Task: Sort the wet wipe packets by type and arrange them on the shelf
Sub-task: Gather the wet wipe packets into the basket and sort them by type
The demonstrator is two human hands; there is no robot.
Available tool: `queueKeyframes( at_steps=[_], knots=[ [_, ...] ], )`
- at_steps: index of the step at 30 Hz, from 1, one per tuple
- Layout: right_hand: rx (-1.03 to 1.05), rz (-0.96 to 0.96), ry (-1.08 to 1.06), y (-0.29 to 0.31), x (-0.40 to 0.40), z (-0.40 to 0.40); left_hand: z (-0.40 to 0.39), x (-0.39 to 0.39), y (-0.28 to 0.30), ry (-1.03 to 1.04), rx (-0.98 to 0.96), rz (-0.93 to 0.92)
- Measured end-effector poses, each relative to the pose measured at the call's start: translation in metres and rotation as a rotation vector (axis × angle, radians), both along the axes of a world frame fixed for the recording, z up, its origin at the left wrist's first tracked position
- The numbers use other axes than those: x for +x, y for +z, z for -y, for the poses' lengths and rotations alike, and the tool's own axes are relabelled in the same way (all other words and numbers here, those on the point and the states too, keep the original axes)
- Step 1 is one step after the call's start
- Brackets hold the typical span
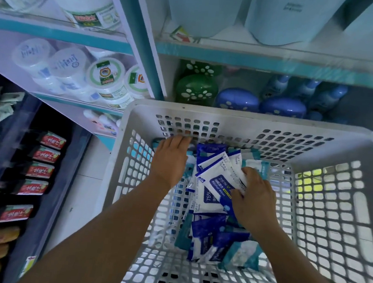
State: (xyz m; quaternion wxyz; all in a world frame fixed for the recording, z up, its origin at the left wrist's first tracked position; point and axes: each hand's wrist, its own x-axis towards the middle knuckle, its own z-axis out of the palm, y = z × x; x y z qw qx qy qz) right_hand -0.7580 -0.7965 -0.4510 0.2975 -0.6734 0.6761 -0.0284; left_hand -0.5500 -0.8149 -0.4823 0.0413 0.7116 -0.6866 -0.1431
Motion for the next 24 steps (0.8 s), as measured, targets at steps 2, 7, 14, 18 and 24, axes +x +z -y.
queueKeyframes(
  at_steps=[2,7,14,18,24],
  knots=[
    [-0.003,0.024,0.002,0.001,-0.001,0.0,-0.007,-0.015,0.011,0.032,-0.058,-0.256],
    [-0.035,0.088,0.015,0.013,-0.009,0.001,-0.02,-0.052,0.031,0.046,0.125,-0.656],
    [-0.232,-0.189,0.088,0.038,-0.056,0.023,-0.018,-0.084,0.044,-0.047,0.188,-0.41],
    [-0.303,-0.437,0.112,0.034,-0.087,0.037,-0.022,-0.103,0.033,-0.215,0.292,-0.149],
    [-0.221,-0.614,0.233,0.016,-0.102,0.051,-0.027,-0.115,0.017,-0.218,0.368,-0.034]
  ],
)
